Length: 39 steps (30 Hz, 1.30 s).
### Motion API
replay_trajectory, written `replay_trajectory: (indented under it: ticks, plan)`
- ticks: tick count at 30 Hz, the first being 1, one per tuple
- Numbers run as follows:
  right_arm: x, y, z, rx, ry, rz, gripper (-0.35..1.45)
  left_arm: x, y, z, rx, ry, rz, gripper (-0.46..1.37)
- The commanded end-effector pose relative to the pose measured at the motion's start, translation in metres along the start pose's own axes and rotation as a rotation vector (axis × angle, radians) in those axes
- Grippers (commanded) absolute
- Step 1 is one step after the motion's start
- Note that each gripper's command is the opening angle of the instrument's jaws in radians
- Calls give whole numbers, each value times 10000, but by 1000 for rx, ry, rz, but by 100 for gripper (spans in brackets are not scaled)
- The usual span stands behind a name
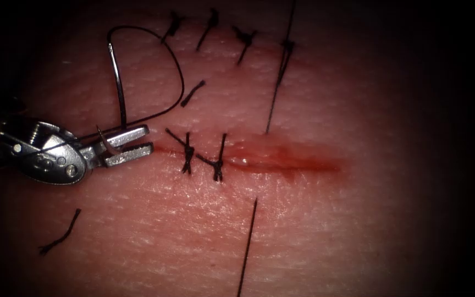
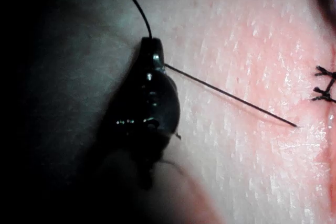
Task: Wound Closure
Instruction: With the right gripper, repeatedly pull the suture through the wound.
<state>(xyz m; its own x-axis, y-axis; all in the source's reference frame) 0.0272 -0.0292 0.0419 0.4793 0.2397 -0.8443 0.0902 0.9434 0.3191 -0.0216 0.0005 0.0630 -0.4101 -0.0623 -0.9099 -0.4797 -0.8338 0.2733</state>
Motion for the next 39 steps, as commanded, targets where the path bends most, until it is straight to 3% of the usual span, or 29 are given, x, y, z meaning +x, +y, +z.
replay_trajectory:
  ticks: [1,5,9,10,11,12,13,16,20,25,31,39]
  plan:
    - [3,-5,1,4,1,-2,-35,0,0,0,-6,0,0,-35]
    - [13,-16,2,15,-2,-4,-35,0,0,0,-6,0,0,-35]
    - [20,-9,0,4,6,-6,-35,0,0,0,-6,0,0,-35]
    - [20,-7,-1,-3,4,-10,-24,0,0,0,-6,0,0,-35]
    - [19,-5,-3,-22,0,-20,32,0,0,-1,-6,0,0,-35]
    - [19,-3,-5,-31,-3,-17,54,0,0,-1,-6,0,0,-35]
    - [19,2,-8,-41,-6,-23,107,0,0,-1,-6,0,0,-35]
    - [17,12,-19,-88,-15,-18,133,0,0,-1,-6,0,0,-35]
    - [12,26,-43,-124,4,3,135,0,0,-1,-6,0,0,-35]
    - [1,53,-89,-232,-3,10,143,0,1,-1,-6,0,1,-35]
    - [-15,73,-131,-280,-13,19,143,0,1,-1,-6,0,1,-35]
    - [-25,85,-169,-310,46,42,143,0,1,0,-5,0,1,-35]
